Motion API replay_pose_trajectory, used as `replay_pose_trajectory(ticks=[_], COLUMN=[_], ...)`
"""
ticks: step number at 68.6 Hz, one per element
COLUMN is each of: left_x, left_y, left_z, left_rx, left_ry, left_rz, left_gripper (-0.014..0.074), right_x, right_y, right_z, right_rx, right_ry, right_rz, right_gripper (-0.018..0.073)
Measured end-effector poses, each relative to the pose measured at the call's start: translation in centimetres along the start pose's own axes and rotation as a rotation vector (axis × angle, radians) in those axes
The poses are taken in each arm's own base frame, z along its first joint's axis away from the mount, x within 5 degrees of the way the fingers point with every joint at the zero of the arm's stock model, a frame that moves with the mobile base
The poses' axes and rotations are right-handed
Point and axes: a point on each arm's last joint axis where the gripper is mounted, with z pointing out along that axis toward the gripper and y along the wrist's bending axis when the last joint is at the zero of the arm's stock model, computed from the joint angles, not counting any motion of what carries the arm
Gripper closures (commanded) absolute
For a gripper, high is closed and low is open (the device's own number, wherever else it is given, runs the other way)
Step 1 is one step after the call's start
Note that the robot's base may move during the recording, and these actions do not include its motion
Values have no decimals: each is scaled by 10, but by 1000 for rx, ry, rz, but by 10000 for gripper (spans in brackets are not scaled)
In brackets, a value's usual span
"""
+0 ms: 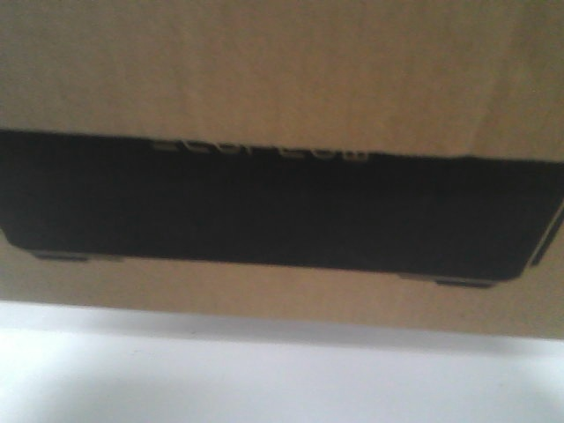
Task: Grab box from left shelf to table start
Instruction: 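Lower the box onto the white table with both grippers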
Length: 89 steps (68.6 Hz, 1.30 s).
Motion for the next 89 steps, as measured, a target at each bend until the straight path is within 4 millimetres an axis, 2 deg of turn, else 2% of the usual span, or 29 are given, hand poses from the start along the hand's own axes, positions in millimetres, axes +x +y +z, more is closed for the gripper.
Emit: replay_pose_trajectory(ticks=[11,21,32,45,50,64,71,74,78,81,89], left_x=[-8,-15,-21,-20,-20,-23,-23,-24,-24,-24,-26], left_y=[5,22,42,54,56,58,57,57,57,57,58], left_z=[32,59,98,141,149,153,154,155,155,155,156], left_rx=[-34,-46,-22,-13,-15,-14,-7,-2,3,4,9], left_ry=[79,127,199,279,291,298,299,297,297,298,282], left_rz=[-64,-117,-177,-188,-196,-185,-167,-161,-154,-153,-156], left_gripper=[696,696,696,696,696,694,688,663,582,476,220], right_x=[-11,-20,-27,-30,-33,-37,-37,-37,-37,-37,-35], right_y=[-7,-9,-11,-14,-13,-13,-13,-12,-12,-12,-12], right_z=[34,60,87,121,130,137,137,137,137,137,138], right_rx=[-2,-29,-49,-65,-71,-72,-70,-71,-68,-68,-74], right_ry=[74,92,113,157,155,149,150,149,149,149,167], right_rz=[-17,1,28,29,24,13,9,5,2,-5,-25], right_gripper=[501,501,501,501,501,494,407,341,239,148,-2])
